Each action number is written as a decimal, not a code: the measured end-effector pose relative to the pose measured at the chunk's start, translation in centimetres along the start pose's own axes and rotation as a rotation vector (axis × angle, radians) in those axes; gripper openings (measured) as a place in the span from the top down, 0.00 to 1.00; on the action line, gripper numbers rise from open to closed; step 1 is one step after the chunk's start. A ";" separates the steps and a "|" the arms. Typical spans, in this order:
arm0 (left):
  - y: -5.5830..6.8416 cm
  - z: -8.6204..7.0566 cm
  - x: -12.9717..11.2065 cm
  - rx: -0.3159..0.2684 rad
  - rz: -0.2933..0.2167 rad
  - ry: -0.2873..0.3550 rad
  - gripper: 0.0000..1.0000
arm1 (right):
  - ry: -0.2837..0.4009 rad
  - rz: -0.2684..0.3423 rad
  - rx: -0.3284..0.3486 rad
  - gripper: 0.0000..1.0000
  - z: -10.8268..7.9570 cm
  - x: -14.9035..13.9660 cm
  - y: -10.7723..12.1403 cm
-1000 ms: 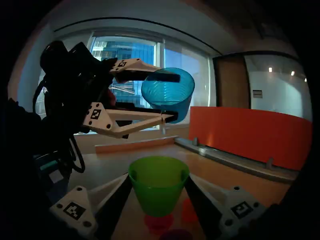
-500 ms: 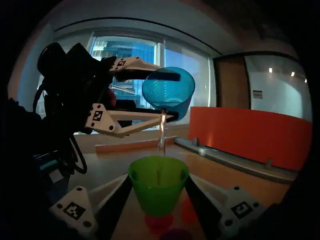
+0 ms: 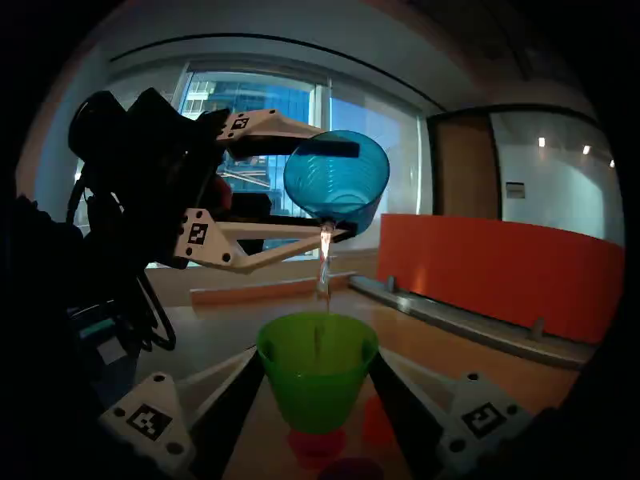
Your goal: Pour water
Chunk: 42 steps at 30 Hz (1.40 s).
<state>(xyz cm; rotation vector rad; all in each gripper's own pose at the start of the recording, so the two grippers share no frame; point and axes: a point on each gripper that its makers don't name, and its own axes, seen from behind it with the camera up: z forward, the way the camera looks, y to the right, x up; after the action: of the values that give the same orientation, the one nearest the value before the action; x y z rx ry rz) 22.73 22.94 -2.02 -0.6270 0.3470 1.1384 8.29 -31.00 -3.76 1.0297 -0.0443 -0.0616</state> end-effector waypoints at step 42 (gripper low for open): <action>-1.2 -0.4 1.5 0.054 0.223 0.019 0.15 | 0.012 -0.019 -0.005 0.11 0.0 0.5 0.3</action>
<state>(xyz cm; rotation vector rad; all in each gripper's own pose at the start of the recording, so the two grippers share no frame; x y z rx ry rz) 24.46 23.42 -2.83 -0.5620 0.4713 1.3319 8.81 -30.87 -3.45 1.0257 -0.0230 -0.0730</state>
